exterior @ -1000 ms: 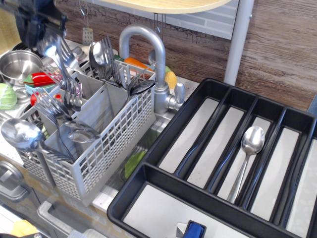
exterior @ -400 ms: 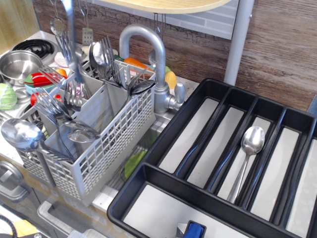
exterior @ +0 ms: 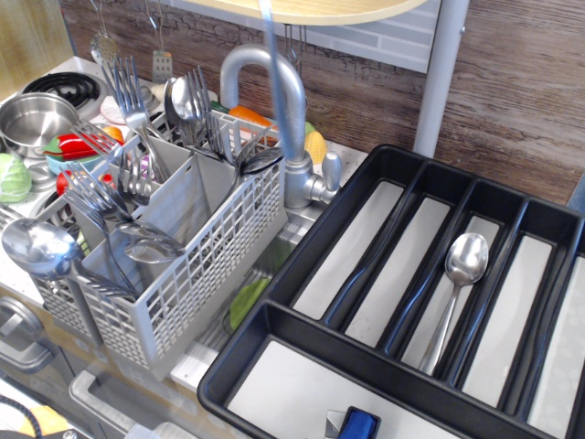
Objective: Put big spoon from basket to tray
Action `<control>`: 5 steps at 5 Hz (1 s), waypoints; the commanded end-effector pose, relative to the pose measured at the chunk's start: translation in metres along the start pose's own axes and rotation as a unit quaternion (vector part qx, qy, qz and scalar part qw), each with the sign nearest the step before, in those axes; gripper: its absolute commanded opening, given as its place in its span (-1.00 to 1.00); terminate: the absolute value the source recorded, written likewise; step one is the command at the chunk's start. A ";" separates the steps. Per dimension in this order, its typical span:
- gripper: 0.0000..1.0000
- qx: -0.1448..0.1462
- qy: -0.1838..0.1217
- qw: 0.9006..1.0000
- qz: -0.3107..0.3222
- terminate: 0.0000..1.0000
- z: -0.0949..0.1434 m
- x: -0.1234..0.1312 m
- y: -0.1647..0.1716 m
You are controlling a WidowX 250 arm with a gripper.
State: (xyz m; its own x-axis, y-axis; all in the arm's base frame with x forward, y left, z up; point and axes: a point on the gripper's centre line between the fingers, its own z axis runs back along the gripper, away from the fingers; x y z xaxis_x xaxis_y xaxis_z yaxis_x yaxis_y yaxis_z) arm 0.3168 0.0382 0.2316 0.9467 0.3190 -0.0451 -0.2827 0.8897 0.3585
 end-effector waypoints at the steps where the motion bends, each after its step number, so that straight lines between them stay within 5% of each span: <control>1: -1.00 -0.041 -0.026 0.999 0.012 -1.00 0.004 -0.011 -0.040; 2: -1.00 -0.054 -0.035 0.997 -0.030 -1.00 -0.018 -0.025 -0.068; 4: -1.00 -0.157 -0.016 0.987 -0.040 -1.00 -0.039 -0.043 -0.096; 5: -1.00 -0.171 -0.050 0.984 -0.017 -1.00 -0.070 -0.046 -0.107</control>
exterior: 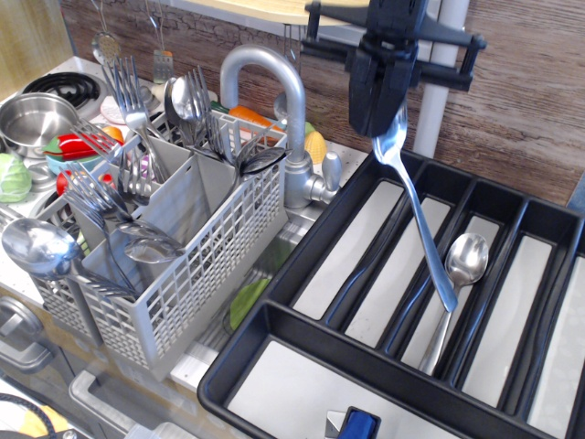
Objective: Put big spoon from basket to tray
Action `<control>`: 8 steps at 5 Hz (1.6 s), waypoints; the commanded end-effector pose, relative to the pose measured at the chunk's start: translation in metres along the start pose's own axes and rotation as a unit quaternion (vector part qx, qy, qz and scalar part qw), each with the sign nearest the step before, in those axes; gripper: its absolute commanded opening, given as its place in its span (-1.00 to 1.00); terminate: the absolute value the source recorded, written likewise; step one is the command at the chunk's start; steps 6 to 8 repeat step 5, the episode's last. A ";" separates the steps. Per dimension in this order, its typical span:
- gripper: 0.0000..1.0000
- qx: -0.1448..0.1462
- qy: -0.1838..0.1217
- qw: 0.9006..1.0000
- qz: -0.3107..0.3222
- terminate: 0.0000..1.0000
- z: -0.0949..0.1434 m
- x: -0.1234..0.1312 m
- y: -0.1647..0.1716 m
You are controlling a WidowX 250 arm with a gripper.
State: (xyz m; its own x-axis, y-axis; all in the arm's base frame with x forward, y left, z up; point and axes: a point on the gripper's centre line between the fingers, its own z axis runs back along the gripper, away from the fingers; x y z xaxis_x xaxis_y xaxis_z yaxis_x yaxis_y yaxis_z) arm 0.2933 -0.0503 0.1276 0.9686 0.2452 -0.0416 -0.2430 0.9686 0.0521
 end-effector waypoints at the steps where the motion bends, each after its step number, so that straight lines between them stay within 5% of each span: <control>1: -1.00 -0.019 -0.092 0.995 0.028 -1.00 -0.036 0.003 0.000; 2: -1.00 -0.026 -0.122 0.991 0.053 -1.00 -0.062 0.005 -0.002; 3: -1.00 -0.035 -0.118 0.990 0.064 -1.00 -0.069 0.004 -0.003; 4: -1.00 -0.064 -0.147 0.986 0.054 -1.00 -0.070 0.005 -0.006; 5: 1.00 -0.083 -0.162 0.981 0.069 1.00 -0.072 0.007 -0.005; 8: 1.00 -0.083 -0.162 0.981 0.069 1.00 -0.072 0.007 -0.005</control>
